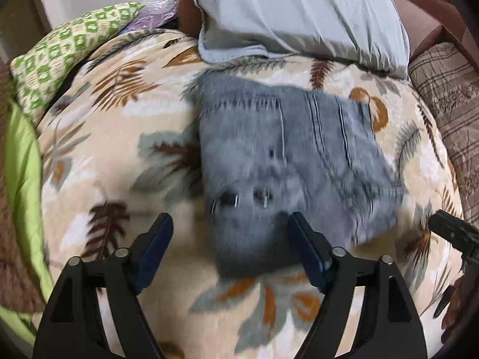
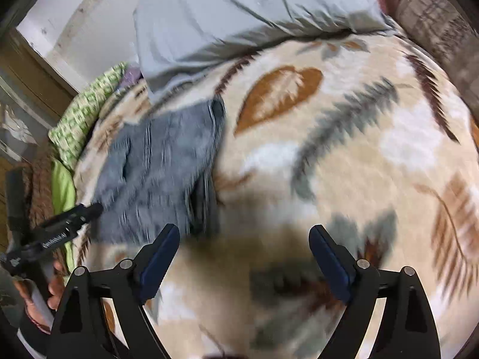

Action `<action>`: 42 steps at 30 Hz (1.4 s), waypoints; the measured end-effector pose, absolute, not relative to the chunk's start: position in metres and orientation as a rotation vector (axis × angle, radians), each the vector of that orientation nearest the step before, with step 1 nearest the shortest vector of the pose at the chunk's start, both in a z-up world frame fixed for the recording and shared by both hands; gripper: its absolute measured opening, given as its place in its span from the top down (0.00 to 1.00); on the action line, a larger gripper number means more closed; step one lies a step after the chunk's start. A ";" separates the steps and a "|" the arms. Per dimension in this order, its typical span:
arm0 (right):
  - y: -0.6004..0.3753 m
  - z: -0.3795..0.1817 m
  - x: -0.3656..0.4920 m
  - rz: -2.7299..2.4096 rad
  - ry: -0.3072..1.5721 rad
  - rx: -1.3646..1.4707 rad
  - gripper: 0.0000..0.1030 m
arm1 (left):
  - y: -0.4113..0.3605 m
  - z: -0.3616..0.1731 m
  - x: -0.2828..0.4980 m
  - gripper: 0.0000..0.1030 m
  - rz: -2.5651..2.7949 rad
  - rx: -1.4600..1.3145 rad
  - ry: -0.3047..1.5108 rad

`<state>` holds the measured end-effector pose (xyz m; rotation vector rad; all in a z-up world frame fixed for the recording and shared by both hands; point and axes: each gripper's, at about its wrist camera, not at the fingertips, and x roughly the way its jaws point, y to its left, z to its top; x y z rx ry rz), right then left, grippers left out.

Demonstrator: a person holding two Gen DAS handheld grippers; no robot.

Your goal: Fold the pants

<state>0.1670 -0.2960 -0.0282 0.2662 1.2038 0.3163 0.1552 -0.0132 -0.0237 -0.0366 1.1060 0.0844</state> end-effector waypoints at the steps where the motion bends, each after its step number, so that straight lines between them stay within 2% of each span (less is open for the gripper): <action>1: -0.298 -0.028 0.155 0.302 1.208 0.263 0.10 | -0.014 -0.023 0.145 0.20 0.095 -0.028 1.093; 3: -0.301 -0.029 0.135 0.280 1.226 0.261 0.04 | -0.016 -0.021 0.126 0.18 0.118 -0.011 1.072; 6: -0.299 -0.030 0.101 0.260 1.246 0.206 0.04 | -0.018 -0.022 0.090 0.18 0.136 -0.016 1.028; 11: -0.280 -0.016 0.063 0.185 1.156 -0.052 0.04 | -0.032 -0.031 0.048 0.18 0.168 0.018 1.009; 14: -0.271 -0.005 0.051 0.199 1.106 -0.093 0.04 | -0.044 -0.028 0.035 0.18 0.172 0.085 0.983; 33: -0.250 0.026 0.033 0.274 0.999 -0.143 0.04 | -0.057 0.010 0.008 0.18 0.038 0.053 0.988; 42: -0.244 0.042 0.032 0.276 0.937 -0.221 0.04 | -0.070 0.066 0.007 0.18 0.001 0.160 0.884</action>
